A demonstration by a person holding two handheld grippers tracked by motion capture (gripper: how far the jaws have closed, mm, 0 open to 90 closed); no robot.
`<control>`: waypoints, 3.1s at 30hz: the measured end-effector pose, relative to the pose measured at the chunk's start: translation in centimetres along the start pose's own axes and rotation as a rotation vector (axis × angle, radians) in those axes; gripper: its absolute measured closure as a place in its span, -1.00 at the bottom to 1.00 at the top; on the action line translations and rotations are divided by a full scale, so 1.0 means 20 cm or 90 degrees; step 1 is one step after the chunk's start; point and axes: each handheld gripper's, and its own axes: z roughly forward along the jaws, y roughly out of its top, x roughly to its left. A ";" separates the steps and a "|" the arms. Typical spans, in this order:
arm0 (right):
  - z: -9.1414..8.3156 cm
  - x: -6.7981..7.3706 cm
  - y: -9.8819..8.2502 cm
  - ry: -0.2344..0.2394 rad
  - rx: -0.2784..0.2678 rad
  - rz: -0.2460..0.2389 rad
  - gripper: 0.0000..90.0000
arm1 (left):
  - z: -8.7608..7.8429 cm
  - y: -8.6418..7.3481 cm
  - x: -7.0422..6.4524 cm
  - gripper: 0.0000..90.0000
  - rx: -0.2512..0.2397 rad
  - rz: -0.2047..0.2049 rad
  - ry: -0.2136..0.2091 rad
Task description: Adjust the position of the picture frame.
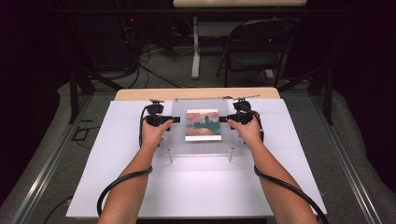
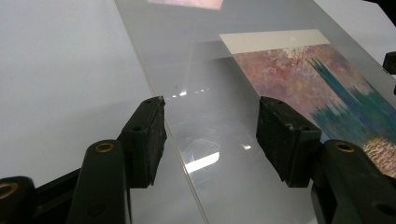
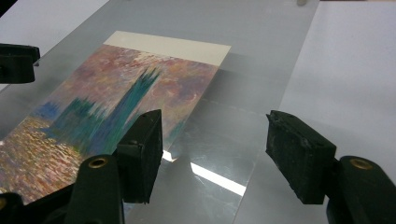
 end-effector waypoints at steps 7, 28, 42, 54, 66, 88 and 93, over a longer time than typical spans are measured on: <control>0.01 -0.01 -0.01 0.000 0.014 0.008 -0.20 | 0.01 -0.01 0.00 -0.08 0.011 0.000 0.004; 0.05 -0.05 -0.02 0.038 0.020 0.051 -0.36 | 0.03 -0.01 0.03 -0.20 0.024 -0.033 -0.028; 0.05 -0.05 -0.02 0.050 0.027 0.074 -0.35 | 0.04 -0.02 0.03 -0.28 0.031 -0.048 -0.036; 0.05 -0.06 -0.02 0.050 0.027 0.075 -0.31 | 0.04 -0.01 0.01 -0.29 0.036 -0.054 -0.033; 0.04 -0.05 -0.02 0.036 0.024 0.090 -0.22 | 0.03 -0.02 0.03 -0.13 0.024 -0.087 -0.035; 0.03 -0.04 0.00 0.023 0.040 0.119 -0.11 | 0.02 0.01 0.01 -0.10 0.042 -0.095 -0.017; 0.02 -0.04 0.01 0.019 0.037 0.122 -0.11 | 0.02 0.02 0.00 -0.09 0.042 -0.096 -0.015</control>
